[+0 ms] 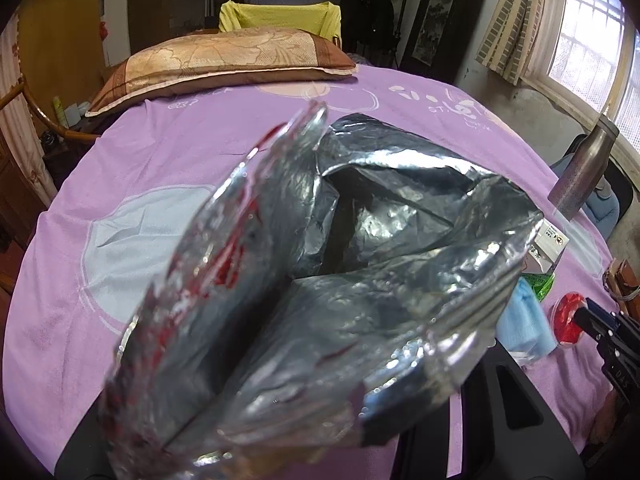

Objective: Collect trash

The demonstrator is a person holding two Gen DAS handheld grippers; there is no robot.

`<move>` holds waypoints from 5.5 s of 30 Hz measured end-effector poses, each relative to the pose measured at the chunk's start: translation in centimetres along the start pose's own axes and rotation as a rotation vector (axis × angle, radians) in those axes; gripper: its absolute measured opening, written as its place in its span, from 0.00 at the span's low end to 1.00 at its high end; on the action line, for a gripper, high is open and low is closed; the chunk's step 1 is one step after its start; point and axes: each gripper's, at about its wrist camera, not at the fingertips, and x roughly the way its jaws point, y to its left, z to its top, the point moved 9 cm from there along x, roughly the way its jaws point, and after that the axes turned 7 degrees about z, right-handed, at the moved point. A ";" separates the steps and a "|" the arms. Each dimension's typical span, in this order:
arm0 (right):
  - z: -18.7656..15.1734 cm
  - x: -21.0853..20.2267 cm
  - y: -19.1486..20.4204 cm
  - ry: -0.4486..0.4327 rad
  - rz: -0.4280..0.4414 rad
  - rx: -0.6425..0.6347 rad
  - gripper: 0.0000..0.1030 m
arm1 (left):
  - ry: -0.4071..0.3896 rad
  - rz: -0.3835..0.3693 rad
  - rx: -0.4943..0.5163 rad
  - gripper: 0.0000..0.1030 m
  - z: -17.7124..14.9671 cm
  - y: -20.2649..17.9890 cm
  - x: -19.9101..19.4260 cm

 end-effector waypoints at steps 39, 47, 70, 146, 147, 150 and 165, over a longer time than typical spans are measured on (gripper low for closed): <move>-4.8 -20.6 -8.7 -0.242 -0.208 0.085 0.61 | -0.100 -0.302 0.216 0.41 -5.7 -18.5 -12.4; -10.4 -27.4 -14.7 -0.277 -0.326 0.184 0.61 | -0.106 -0.401 0.364 0.42 -9.0 -28.5 -15.7; -29.3 -31.1 -31.1 -0.213 -0.397 0.634 0.78 | 0.120 -0.601 0.803 0.42 -24.3 -53.1 -15.8; -4.3 -14.7 -6.0 -0.149 -0.013 0.139 0.93 | 0.146 0.119 0.027 0.94 -3.8 -0.9 1.0; -4.1 -14.2 -5.7 -0.145 -0.008 0.132 0.93 | 0.132 0.134 0.008 0.94 -3.7 0.1 0.7; -3.0 -12.2 -4.4 -0.125 0.025 0.115 0.93 | 0.125 0.111 -0.021 0.93 -4.1 1.1 0.6; 2.1 -1.9 1.5 -0.009 0.112 0.027 0.93 | 0.070 0.141 0.233 0.94 -4.8 -2.8 0.6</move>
